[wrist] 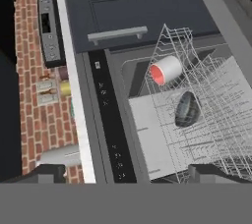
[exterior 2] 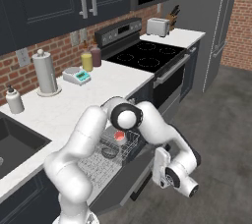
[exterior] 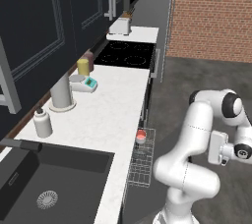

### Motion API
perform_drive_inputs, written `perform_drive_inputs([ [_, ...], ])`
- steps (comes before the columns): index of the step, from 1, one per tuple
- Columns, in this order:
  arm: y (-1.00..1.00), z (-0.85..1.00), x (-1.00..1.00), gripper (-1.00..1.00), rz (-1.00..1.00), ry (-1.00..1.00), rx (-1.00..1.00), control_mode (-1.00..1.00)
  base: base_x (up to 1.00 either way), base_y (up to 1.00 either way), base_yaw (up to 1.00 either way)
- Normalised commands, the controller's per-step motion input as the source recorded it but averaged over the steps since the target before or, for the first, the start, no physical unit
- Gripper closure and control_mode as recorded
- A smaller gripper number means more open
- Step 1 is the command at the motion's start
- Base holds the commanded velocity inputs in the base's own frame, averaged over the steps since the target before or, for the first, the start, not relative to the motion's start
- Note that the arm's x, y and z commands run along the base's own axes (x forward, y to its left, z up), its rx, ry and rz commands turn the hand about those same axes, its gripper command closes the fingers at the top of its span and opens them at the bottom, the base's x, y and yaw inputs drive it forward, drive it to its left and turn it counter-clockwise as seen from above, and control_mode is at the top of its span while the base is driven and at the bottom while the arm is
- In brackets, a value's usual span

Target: Pick up the cup and bowl from the counter, place them in the dishwasher, and close the dishwasher door.

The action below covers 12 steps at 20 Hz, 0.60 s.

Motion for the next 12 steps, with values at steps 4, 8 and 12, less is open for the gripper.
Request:
perform_drive_inputs([
  [4, -0.12, -0.5, 0.0, -1.0, 0.0, -0.08, 0.07, -1.0, 0.0, 0.0, 0.0],
  [8, -0.15, -0.59, 0.0, -1.0, 0.0, -0.01, 0.09, -1.0, 0.0, 0.0, 0.0],
  [12, -0.02, -0.56, 0.0, -1.0, 0.02, -0.02, 0.09, -1.0, 0.0, 0.0, 0.0],
])
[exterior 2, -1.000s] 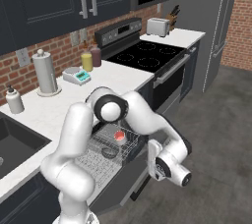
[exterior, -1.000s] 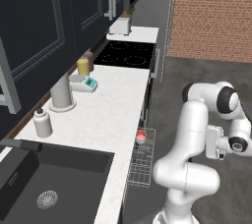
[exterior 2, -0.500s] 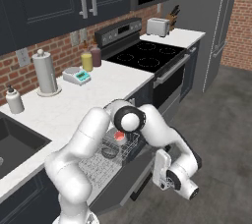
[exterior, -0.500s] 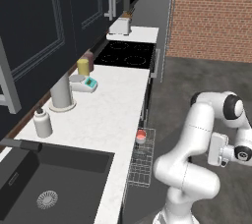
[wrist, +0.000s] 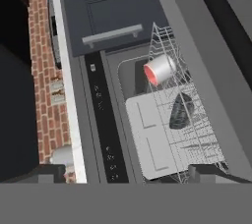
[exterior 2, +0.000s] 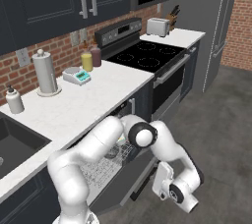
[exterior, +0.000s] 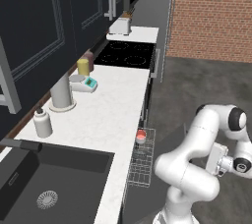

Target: Pick up the cup and bowl from the counter, place them in the dishwasher, and close the dishwasher door.

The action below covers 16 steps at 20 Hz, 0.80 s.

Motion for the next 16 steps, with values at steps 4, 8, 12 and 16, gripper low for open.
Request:
perform_drive_inputs([
  [4, 0.0, -0.65, 0.11, -1.0, 0.03, 0.0, 0.1, -1.0, 0.0, 0.0, 0.0],
  [8, 0.0, -0.59, 0.16, -1.0, 0.03, 0.0, 0.08, -1.0, 0.0, 0.0, 0.0],
  [12, 0.0, -0.52, 0.24, -1.0, 0.02, 0.0, 0.03, -1.0, 0.0, 0.0, 0.0],
  [16, 0.0, -0.57, 0.32, -1.0, 0.0, 0.01, 0.02, -1.0, 0.0, 0.0, 0.0],
])
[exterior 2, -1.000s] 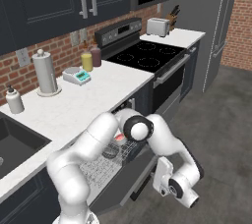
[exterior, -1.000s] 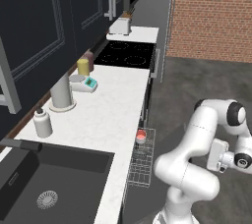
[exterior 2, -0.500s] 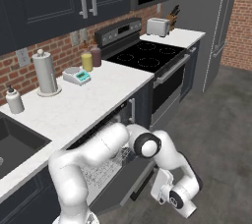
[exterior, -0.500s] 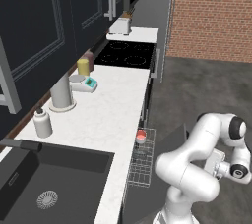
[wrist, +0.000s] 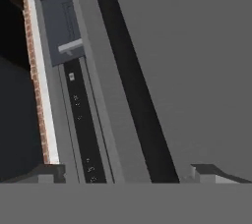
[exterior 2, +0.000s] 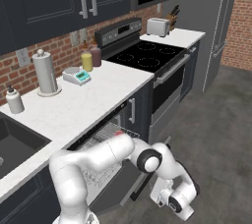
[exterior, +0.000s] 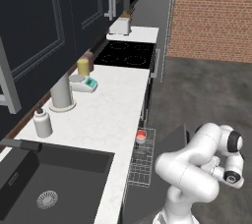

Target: Pick up the cup and bowl from the counter, place them in the dishwasher, and close the dishwasher door.

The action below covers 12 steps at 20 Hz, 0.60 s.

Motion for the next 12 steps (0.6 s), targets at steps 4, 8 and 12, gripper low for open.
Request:
perform_drive_inputs([
  [4, -0.01, -0.67, 0.43, -1.0, 0.0, 0.04, 0.0, -1.0, 0.0, 0.0, 0.0],
  [8, -0.26, -0.61, 0.35, -1.0, 0.0, 0.01, 0.0, -1.0, 0.0, 0.0, 0.0],
  [12, -0.1, -0.56, 0.24, -1.0, 0.0, 0.0, 0.0, -1.0, 0.0, 0.0, 0.0],
])
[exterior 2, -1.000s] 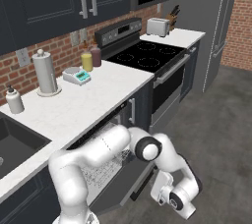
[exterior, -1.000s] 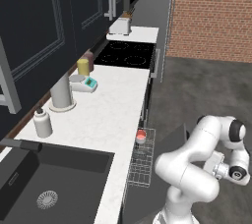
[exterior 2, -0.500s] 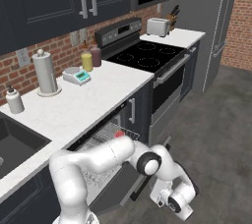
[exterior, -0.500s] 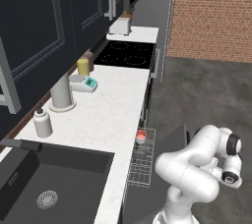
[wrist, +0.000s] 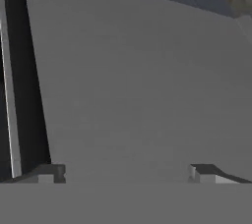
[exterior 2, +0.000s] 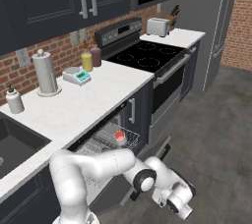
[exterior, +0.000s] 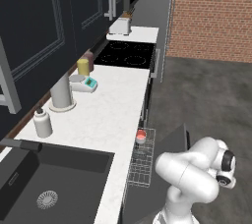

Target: Pick up the cup and bowl from the counter, place them in the dishwasher, and close the dishwasher door.

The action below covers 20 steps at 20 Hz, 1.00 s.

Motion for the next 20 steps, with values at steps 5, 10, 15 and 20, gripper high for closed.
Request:
perform_drive_inputs([
  [5, 0.45, -0.36, 0.11, -1.0, 0.06, -0.12, 0.04, -1.0, 0.0, 0.0, 0.0],
  [10, 0.63, 0.39, -0.01, -1.0, 0.07, -0.17, 0.07, -1.0, 0.0, 0.0, 0.0],
  [15, 1.0, 0.57, -0.11, -1.0, 0.23, -0.01, 0.13, -1.0, 0.0, 0.0, 0.0],
  [20, 0.99, 0.75, -0.23, -1.0, 0.3, -0.01, 0.24, -1.0, 0.0, 0.0, 0.0],
])
